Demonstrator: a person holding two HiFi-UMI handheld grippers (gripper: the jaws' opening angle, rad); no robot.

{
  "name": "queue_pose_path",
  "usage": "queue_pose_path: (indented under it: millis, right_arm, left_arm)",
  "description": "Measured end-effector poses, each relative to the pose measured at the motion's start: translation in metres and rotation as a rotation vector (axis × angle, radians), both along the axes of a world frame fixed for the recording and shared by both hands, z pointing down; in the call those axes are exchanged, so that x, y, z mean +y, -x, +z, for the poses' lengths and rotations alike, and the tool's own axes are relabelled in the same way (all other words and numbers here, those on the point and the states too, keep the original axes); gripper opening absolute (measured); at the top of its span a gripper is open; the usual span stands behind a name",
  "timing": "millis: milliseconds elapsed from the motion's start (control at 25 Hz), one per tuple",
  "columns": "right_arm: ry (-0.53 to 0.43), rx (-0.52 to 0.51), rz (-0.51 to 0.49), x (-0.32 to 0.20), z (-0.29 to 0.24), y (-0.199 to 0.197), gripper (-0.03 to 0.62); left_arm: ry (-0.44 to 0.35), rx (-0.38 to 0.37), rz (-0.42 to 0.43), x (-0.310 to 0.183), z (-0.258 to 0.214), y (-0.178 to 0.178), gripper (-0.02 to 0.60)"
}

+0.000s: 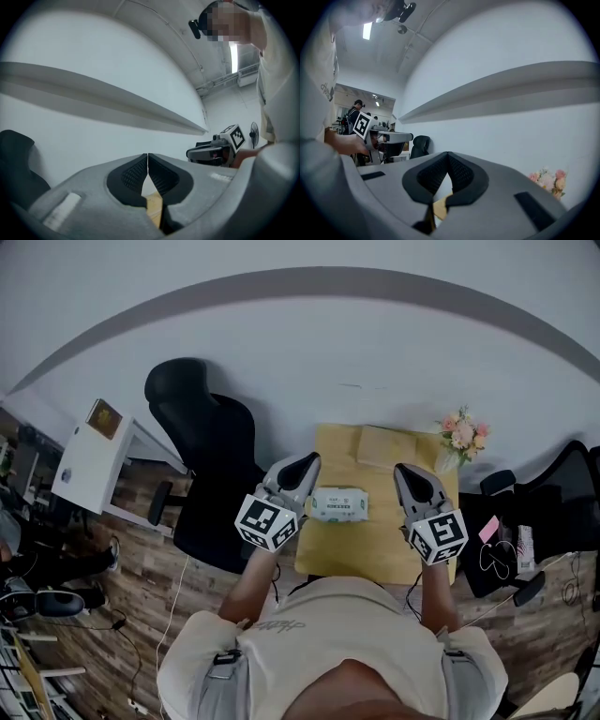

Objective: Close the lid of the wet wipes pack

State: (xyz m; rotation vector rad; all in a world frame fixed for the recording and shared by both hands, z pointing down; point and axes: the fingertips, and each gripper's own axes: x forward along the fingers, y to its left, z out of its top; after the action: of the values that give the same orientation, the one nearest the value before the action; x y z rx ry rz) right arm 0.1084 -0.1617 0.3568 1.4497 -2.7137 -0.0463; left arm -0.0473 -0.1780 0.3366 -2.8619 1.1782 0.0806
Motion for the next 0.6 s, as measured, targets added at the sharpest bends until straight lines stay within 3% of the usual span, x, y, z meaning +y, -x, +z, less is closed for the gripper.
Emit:
queue_pose_path:
  millis: [160, 600]
  right_arm:
    - [0.007, -0.007, -0.019, 0.001, 0.003, 0.004, 0.001]
    - [0.03, -0.003, -0.041, 0.005, 0.014, 0.016, 0.0]
  left_arm:
    - [-0.015, -0.045, -0.015, 0.004, 0.004, 0.0, 0.018]
    - [0.031, -0.044, -0.034, 0.013, 0.02, 0.01, 0.018]
